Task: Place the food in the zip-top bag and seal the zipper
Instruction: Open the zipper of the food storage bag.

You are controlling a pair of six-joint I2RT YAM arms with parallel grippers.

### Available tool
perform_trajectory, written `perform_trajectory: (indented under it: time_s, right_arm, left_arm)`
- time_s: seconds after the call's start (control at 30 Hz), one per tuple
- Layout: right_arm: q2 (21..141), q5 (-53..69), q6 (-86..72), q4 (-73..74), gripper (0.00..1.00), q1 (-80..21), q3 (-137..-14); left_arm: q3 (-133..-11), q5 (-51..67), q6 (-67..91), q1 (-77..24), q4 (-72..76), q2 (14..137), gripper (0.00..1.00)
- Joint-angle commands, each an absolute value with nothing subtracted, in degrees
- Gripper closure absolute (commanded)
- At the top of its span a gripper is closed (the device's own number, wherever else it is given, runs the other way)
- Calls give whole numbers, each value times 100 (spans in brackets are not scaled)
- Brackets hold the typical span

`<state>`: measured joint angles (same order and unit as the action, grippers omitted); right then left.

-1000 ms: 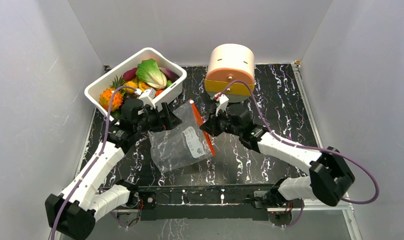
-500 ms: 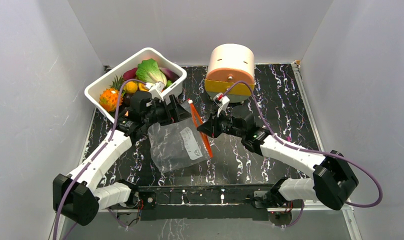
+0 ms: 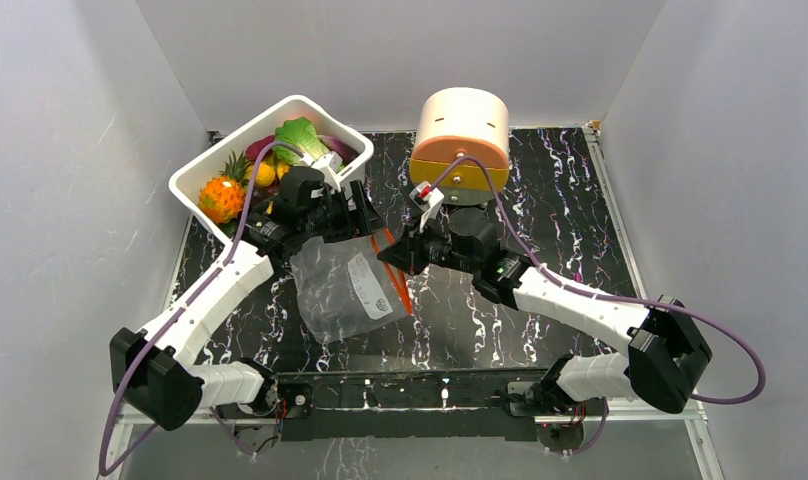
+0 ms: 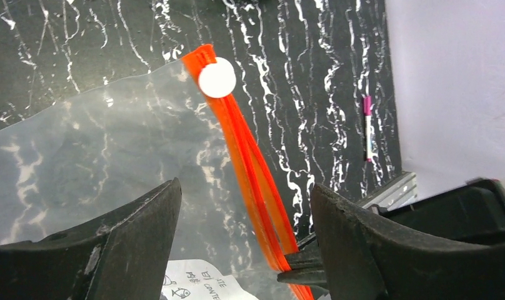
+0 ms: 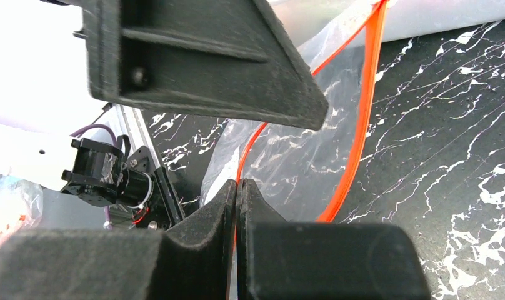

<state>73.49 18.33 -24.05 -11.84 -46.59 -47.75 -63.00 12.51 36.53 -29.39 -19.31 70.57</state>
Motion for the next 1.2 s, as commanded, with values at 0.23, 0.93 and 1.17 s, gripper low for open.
perform_trajectory:
  time_s: [0.23, 0.93, 1.17]
  right_arm:
    - [7519, 1494, -2390, -1287, 100, -4799, -5129]
    - [7375, 1528, -2759, -1362, 100, -4799, -5026]
    - [7301, 1496, -2703, -1373, 100, -4797, -4984]
  left_arm:
    - [-6692, 444, 3307, -3155, -2762, 7271, 37]
    - [-6897, 1131, 3331, -3184, -2836, 7371, 83]
    - [-6810, 876, 3457, -3188, -2837, 7426, 60]
